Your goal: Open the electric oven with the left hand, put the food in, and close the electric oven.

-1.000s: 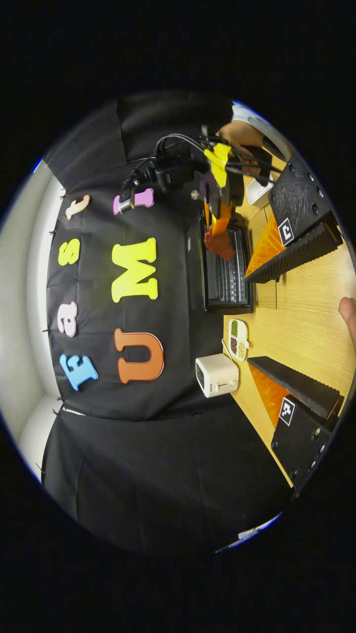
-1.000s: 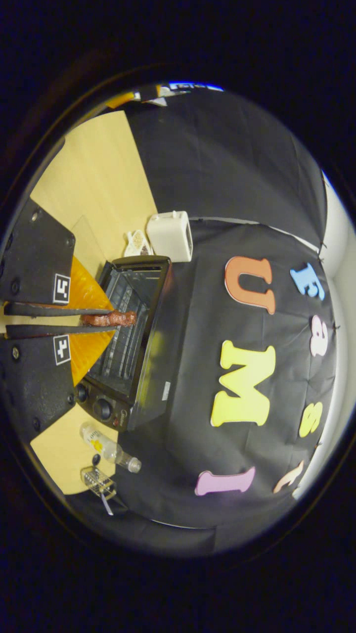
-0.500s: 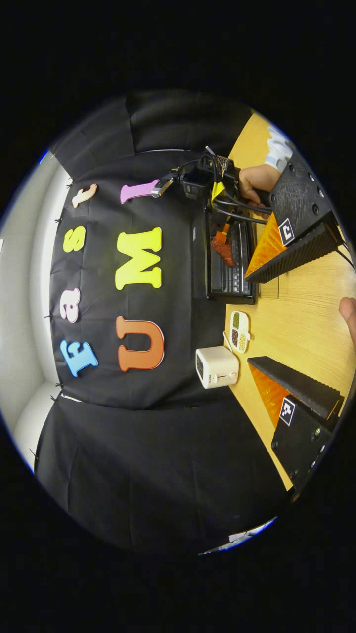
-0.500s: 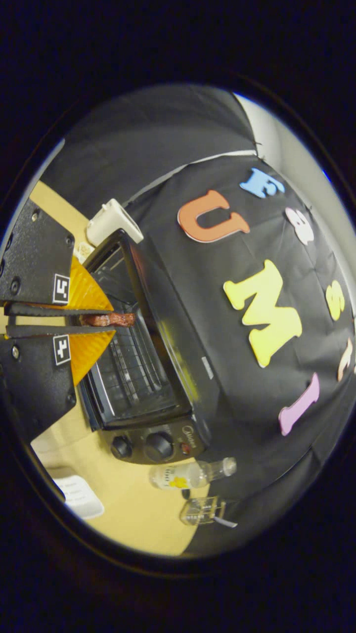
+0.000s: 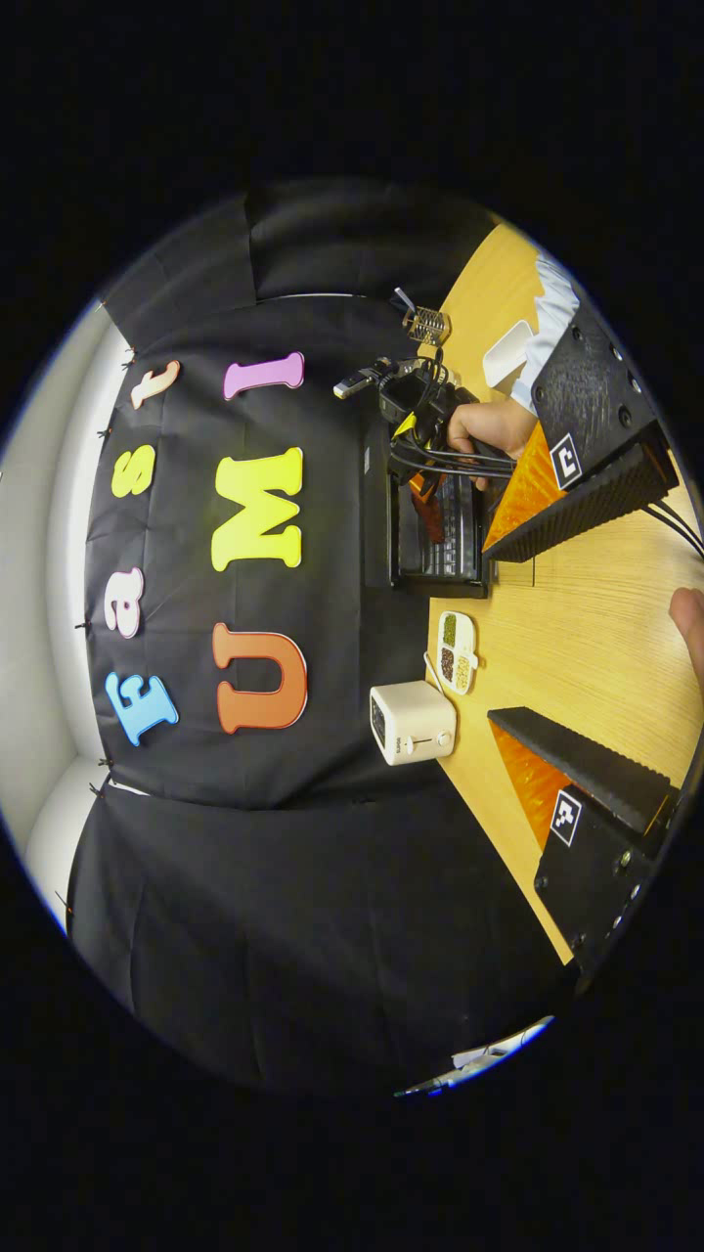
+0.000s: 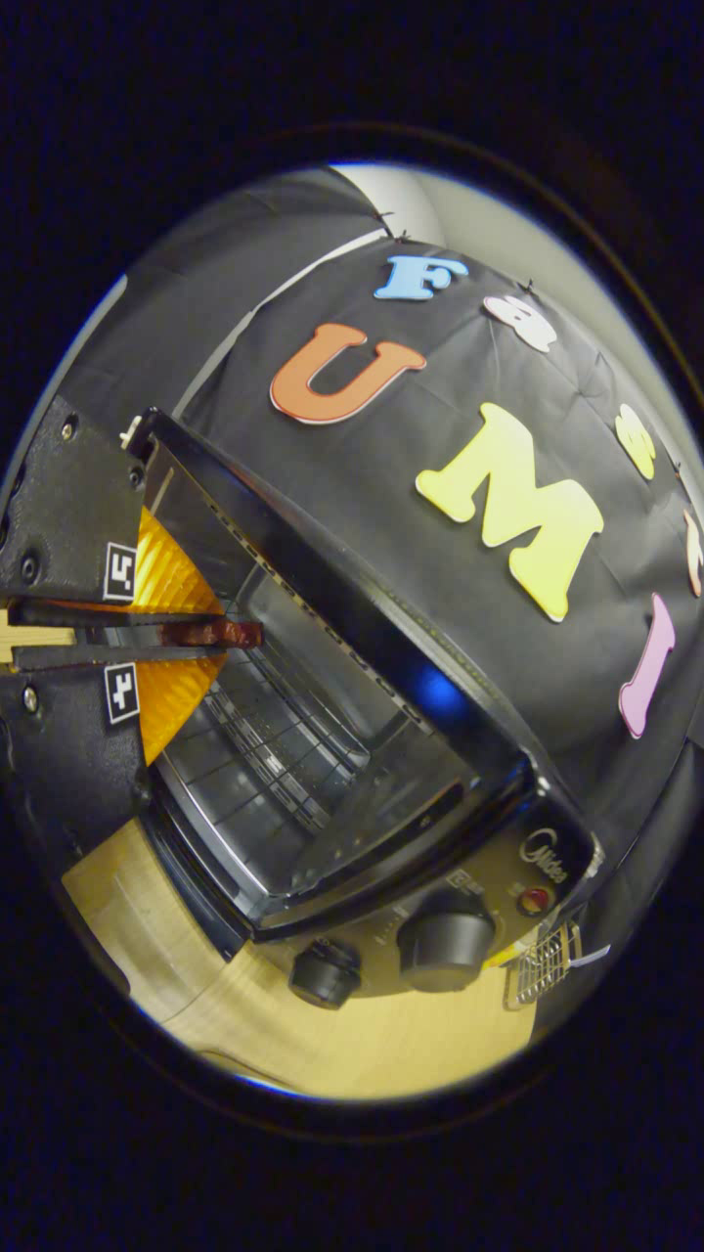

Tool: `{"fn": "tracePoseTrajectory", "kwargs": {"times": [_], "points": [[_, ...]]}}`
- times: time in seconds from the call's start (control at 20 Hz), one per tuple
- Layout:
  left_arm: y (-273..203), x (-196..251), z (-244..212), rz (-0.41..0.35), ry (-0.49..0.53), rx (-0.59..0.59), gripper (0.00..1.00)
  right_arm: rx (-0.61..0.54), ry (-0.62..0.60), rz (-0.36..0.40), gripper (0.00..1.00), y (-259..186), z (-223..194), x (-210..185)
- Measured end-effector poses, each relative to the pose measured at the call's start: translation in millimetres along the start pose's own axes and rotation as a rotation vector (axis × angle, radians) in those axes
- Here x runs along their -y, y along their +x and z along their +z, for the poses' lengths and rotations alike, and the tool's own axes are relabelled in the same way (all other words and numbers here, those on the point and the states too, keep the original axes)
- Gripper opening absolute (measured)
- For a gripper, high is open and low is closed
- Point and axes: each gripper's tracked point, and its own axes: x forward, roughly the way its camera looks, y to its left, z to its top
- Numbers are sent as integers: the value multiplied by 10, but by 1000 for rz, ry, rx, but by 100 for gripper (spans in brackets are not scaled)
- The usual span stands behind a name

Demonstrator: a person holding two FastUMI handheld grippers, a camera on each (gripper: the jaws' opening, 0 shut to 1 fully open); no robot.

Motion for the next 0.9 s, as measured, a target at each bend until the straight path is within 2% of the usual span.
{"fn": "tracePoseTrajectory", "kwargs": {"times": [0.15,0.25,0.3,0.35,0.45,0.55,0.6,0.8,0.9], "points": [[-17,23,3,-8,-5,3,95,2,-59,-28,12,62,-12,45],[-16,54,-22,-16,-7,-3,95,20,-101,-58,19,17,11,65],[-19,53,-27,-16,-4,-7,95,32,-121,-63,27,10,36,64],[-28,58,-29,-17,-2,-7,95,46,-144,-67,22,-13,68,74],[-54,61,-45,-18,-2,-8,95,84,-206,-63,46,-126,160,59],[-63,55,-70,-12,-2,-11,95,112,-277,-82,54,-253,183,122],[-71,41,-73,-5,-1,-14,95,116,-307,-82,64,-381,192,109],[-115,41,-62,21,21,-16,95,77,-347,-33,68,-766,76,80],[-114,158,-64,-5,2,-19,95,41,-335,-11,69,-989,-12,74]]}}
